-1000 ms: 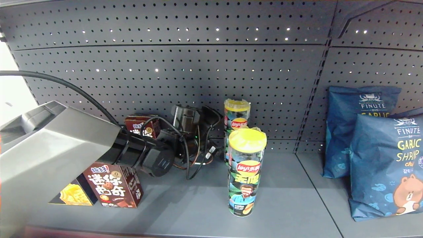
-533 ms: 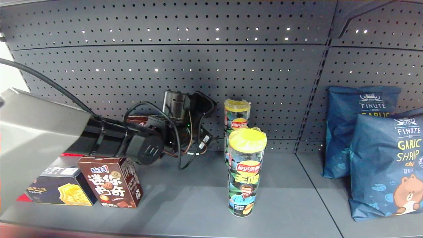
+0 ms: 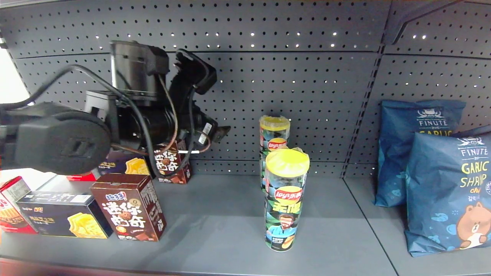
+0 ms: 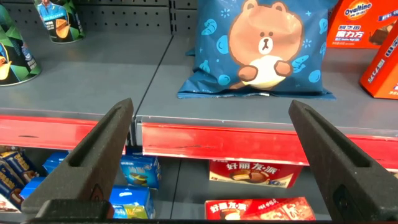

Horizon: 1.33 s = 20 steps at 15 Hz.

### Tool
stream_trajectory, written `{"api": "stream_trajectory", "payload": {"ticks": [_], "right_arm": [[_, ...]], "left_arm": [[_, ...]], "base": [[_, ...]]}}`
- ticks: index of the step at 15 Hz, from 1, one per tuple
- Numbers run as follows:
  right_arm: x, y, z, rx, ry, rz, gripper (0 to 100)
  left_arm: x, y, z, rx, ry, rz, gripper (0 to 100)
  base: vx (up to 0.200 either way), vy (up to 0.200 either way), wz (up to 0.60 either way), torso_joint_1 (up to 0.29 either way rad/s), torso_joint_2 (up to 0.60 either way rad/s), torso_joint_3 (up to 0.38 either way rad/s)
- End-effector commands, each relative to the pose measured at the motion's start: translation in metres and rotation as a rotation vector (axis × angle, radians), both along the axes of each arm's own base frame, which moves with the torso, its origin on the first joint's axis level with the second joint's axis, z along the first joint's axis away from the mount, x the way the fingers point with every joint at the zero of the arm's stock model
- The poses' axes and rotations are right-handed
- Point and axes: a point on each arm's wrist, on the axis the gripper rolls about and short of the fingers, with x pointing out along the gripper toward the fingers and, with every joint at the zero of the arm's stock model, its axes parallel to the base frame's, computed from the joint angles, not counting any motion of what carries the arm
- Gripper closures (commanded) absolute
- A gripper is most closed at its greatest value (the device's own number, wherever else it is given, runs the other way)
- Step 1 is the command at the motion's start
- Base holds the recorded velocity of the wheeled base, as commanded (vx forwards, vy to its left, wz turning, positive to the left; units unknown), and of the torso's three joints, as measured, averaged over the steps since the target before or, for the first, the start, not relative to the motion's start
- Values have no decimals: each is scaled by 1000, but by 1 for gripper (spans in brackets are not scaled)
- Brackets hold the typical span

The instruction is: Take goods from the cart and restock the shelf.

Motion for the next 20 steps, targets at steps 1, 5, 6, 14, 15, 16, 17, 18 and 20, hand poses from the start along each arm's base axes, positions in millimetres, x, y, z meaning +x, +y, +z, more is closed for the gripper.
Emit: {"api": "stream_trajectory", "payload": {"ticks": [1,5,6,14,15,16,17,18,20], "right_arm": [[0,0,0,-1,1,1,0],[0,0,0,-1,1,1,0],[0,0,0,-1,1,1,0],[25,3,132,26,-32,167,0],[34,6,139,-54,-17,297,0],[44,8,135,-122,29,350,0],[56,10,132,-128,85,375,0],[68,12,129,-126,142,415,0],[91,19,128,-131,206,459,0]], "left_arm": [[-41,24,33,-41,-83,27,0],[-83,45,40,-60,-117,27,0],[-96,52,36,-60,-115,24,0],[-137,71,13,-81,-69,13,0],[-137,71,11,-81,-63,9,0],[-137,71,10,-79,-60,6,0],[-137,71,10,-79,-60,8,0],[-137,72,11,-81,-61,11,0],[-137,72,11,-82,-62,11,0]], "base": [[0,0,0,0,0,0],[0,0,0,0,0,0],[0,0,0,0,0,0],[0,0,0,0,0,0],[0,0,0,0,0,0],[0,0,0,0,0,0],[0,0,0,0,0,0],[0,0,0,0,0,0],[0,0,0,0,0,0]]}}
